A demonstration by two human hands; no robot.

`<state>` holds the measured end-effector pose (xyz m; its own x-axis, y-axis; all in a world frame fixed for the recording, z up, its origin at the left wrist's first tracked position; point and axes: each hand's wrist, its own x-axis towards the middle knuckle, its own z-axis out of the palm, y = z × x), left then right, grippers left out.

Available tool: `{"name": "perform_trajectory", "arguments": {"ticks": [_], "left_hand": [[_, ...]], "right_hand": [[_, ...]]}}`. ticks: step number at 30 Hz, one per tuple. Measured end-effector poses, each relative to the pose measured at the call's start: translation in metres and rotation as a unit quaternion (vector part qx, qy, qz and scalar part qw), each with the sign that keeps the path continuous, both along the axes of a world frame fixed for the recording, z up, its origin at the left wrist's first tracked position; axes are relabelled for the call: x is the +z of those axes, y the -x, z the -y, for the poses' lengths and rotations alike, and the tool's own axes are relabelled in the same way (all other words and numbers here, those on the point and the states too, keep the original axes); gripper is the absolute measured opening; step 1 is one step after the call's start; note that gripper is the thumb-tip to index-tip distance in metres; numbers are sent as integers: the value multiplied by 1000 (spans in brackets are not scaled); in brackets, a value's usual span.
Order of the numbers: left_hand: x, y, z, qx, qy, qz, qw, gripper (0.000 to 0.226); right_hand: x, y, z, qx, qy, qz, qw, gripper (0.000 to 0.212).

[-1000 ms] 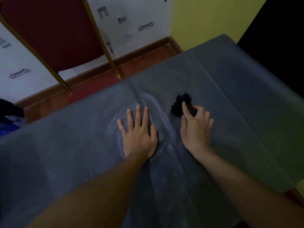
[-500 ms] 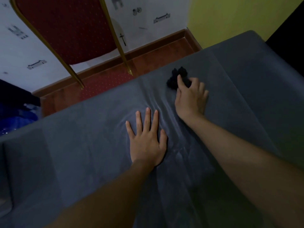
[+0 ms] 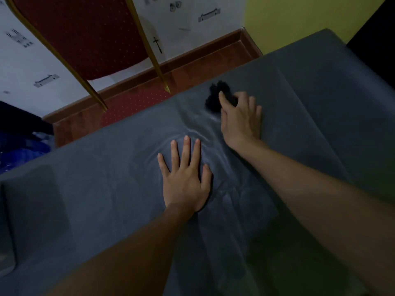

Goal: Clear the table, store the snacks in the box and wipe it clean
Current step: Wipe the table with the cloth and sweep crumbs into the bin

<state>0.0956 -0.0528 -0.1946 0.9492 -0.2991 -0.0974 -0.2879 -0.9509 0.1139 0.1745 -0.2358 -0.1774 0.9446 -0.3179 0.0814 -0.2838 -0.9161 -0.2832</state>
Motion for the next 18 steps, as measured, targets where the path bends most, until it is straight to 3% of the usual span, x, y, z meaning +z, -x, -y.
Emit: {"name": "perform_trajectory", "arguments": {"ticks": [5,12,18], "left_hand": [[2,1,0,-1,-7,-1,1000,62],[2,0,0,-4,10,-8,1000,64],[2,4,-1,-23,34,13,999,60]], "right_hand": [[-11,81,5,92,-2,39,995,49],[-5,89,22,-68,6,12,998,49],[-7,226,-2,-45,5,33,998,53]]}}
